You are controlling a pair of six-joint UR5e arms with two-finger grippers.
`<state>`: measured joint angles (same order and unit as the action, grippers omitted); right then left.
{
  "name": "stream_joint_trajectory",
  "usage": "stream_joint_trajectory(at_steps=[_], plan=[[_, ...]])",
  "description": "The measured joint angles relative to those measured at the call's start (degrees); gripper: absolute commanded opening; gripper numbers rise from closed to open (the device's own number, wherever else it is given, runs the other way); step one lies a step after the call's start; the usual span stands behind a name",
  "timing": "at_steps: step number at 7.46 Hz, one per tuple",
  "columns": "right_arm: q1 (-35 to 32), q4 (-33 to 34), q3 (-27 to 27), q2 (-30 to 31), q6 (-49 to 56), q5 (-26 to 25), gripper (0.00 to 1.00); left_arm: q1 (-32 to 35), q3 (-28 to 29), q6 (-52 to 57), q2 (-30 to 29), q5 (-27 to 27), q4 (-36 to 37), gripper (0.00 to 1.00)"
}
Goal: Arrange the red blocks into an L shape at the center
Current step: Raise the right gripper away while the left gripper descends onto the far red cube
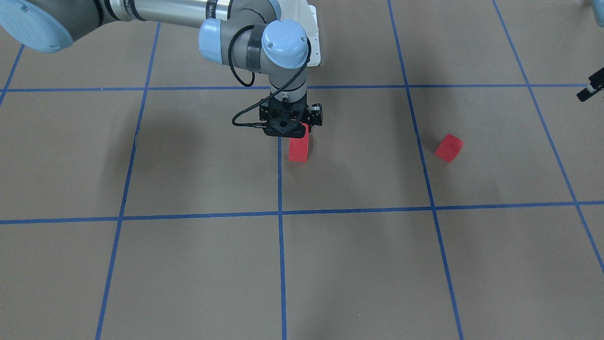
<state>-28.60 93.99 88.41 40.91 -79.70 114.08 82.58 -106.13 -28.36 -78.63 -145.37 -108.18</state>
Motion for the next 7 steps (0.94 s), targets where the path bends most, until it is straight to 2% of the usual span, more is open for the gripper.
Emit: stream_joint_trajectory(at_steps=[1,3,4,6,7], plan=[[-2.68,0.59,5.80,5.19,0.06,2.14,1.00,-3.68,-1.01,-3.89,-0.05,2.18,-3.20,0.89],[-8.16,0.89,12.71,12.89,0.94,5.74,1.00,-11.31,-3.03,-6.66,-0.86,7.55,-5.87,0.89],[-10.07,0.91,13.85,15.35,2.71,6.29,1.00,-15.29,-4.05,-6.77,-1.64,10.66,-6.23,0.98],[-13.36,0.79,14.26,19.94,10.70,6.53,1.00,-25.39,-5.19,-2.48,-3.66,19.63,-6.30,0.98],[-14.84,0.69,14.15,22.20,14.99,6.53,1.00,-28.00,-5.22,2.06,-4.18,22.28,-6.06,0.98]])
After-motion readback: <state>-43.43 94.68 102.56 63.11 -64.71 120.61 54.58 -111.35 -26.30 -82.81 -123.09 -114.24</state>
